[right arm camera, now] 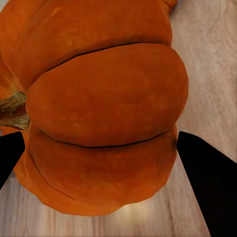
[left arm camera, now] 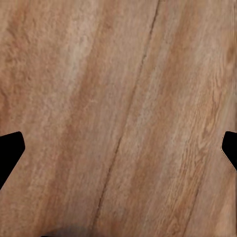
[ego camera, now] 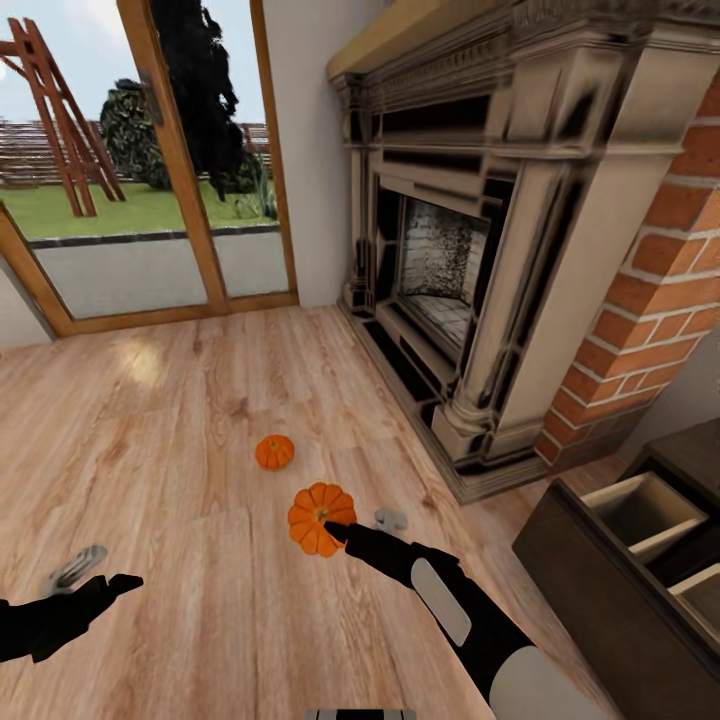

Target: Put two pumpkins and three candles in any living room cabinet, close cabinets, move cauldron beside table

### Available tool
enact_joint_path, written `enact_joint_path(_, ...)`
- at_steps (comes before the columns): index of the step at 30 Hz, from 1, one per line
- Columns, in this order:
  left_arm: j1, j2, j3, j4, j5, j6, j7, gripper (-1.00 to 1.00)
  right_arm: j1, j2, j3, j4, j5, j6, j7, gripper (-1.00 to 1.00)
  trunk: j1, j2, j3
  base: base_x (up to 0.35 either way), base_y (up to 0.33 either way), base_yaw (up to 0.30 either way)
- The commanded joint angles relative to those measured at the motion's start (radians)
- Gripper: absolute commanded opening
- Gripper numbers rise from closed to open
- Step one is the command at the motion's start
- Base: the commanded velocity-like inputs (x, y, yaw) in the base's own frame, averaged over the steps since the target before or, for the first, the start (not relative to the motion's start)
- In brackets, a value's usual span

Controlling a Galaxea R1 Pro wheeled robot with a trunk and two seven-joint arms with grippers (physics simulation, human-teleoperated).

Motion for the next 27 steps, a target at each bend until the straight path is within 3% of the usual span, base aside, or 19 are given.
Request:
enact_joint_path(1, 0.0, 0.0, 0.0, 0.0, 0.0, 0.0, 0.0, 1.0, 0.0, 0.0, 0.001, 0.0, 0.002, -0.002, -0.003, -1.0, 0.0, 0.0, 0.006, 0.0, 0.0, 0.0)
enact_joint_path(20, 0.0, -0.001, 0.0, -0.001, 0.0, 0.001, -0.005, 1.0, 0.0, 0.003, 0.002, -0.003, 0.001, -0.005, -0.003, -1.0, -0.009, 0.005, 0.087, 0.0, 0.0, 0.012)
enact_joint_path(27, 0.0, -0.003, 0.0, -0.004, 0.0, 0.002, -0.015, 1.0, 0.0, 0.004, 0.0, -0.006, 0.001, -0.007, -0.004, -1.0, -0.009, 0.005, 0.087, 0.0, 0.0, 0.0)
